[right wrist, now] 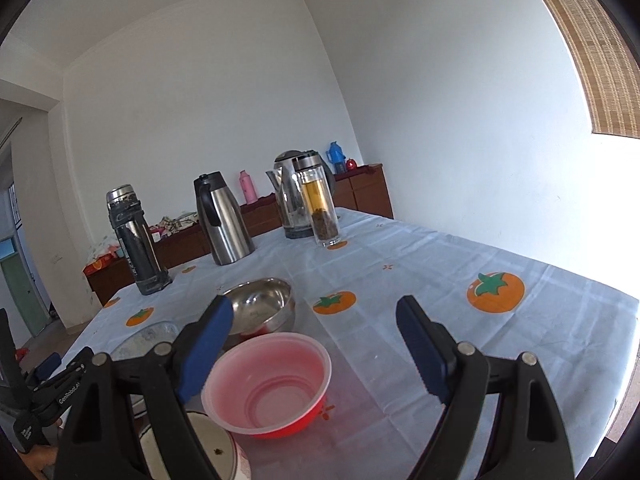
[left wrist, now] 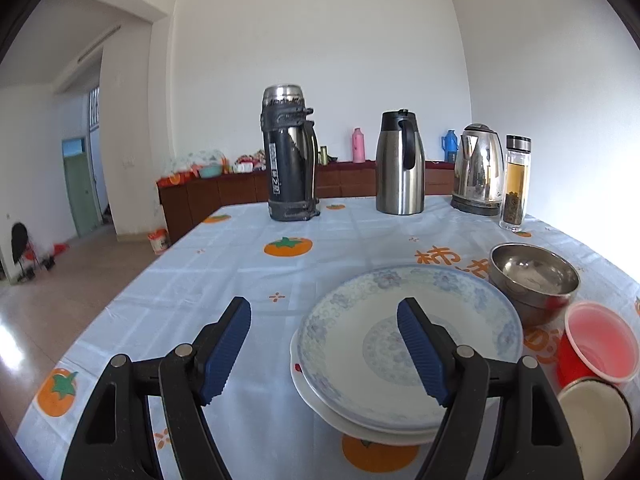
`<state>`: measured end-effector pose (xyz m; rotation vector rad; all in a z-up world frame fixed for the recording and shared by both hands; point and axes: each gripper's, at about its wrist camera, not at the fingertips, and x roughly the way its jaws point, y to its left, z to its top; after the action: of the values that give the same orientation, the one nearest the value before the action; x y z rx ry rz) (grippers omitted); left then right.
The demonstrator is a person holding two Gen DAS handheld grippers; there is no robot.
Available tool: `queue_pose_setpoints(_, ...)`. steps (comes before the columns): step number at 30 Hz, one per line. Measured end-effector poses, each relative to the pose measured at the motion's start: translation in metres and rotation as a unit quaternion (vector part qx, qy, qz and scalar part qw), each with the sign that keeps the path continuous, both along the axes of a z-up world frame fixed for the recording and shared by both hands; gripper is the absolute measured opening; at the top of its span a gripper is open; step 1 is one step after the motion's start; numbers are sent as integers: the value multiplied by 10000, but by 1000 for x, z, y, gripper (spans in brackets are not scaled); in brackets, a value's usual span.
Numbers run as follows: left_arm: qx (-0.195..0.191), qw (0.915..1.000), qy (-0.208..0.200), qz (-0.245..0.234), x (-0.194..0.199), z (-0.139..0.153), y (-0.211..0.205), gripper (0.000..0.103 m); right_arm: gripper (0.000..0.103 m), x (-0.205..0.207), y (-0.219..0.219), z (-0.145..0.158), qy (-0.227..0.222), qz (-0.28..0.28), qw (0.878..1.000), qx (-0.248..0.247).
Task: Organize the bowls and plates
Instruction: 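Move the right gripper toward the pink plastic bowl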
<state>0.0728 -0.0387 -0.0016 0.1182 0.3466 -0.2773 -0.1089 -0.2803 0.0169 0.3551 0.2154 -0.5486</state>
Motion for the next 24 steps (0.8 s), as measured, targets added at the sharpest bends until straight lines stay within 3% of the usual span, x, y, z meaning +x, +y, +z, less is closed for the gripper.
queue_pose_setpoints(5,13,9996,164,-209,-10,-1,-10,78,85,-8,-13,-6,169,65,9997,156)
queue_pose_setpoints(9,-12,9989,260,-384,-19,3,-20,78,78,-13,-22,-8,270,88,9994,217)
queue_pose_setpoints(20,400,9965,333,-659,-42,13,-57,78,78,-18,-36,-10,392,187,9987,284)
queue_pose_setpoints(24,518,9960,324,-650,-45,20,-61,78,66,-15,-38,-7,404,302,9984,268)
